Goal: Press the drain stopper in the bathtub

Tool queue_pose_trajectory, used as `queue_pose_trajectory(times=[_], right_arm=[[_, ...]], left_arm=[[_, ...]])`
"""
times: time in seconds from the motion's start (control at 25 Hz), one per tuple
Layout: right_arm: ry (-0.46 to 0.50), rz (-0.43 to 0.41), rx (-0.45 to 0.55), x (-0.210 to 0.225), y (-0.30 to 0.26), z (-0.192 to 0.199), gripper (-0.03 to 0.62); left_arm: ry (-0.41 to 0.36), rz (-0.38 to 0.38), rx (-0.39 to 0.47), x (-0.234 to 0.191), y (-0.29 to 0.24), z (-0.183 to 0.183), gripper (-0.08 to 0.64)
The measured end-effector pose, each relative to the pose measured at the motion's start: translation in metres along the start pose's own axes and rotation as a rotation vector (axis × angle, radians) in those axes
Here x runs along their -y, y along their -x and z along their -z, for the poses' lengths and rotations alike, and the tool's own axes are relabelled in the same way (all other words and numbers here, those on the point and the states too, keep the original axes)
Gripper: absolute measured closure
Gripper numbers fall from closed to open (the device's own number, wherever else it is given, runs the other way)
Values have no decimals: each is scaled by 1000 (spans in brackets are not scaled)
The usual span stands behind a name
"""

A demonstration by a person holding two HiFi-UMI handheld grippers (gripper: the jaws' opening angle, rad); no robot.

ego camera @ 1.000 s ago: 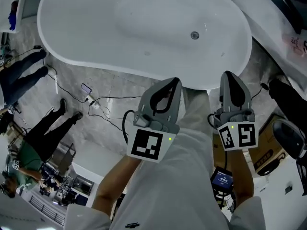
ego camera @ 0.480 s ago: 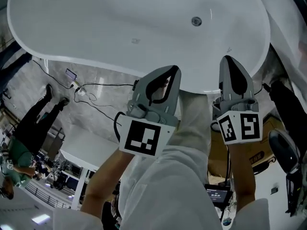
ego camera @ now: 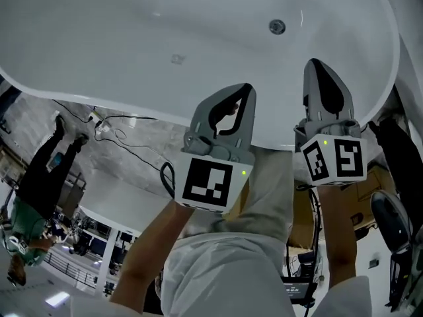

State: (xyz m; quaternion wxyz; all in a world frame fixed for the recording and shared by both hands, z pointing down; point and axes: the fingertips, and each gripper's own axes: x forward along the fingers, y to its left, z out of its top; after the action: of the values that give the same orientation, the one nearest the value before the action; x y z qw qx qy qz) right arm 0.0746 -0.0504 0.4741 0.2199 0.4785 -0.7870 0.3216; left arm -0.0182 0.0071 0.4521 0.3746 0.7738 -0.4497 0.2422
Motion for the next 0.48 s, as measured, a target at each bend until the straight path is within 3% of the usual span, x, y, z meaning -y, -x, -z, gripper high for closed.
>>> queue_pose_trajectory(times=[0.28, 0.48], right_arm=[[-48, 58, -61, 35, -46, 46, 597], [-30, 57, -100, 50, -80, 78, 597]], left_arm=[[-24, 59, -45, -17, -46, 29, 560], [-33, 58, -63, -41, -79, 54, 561]])
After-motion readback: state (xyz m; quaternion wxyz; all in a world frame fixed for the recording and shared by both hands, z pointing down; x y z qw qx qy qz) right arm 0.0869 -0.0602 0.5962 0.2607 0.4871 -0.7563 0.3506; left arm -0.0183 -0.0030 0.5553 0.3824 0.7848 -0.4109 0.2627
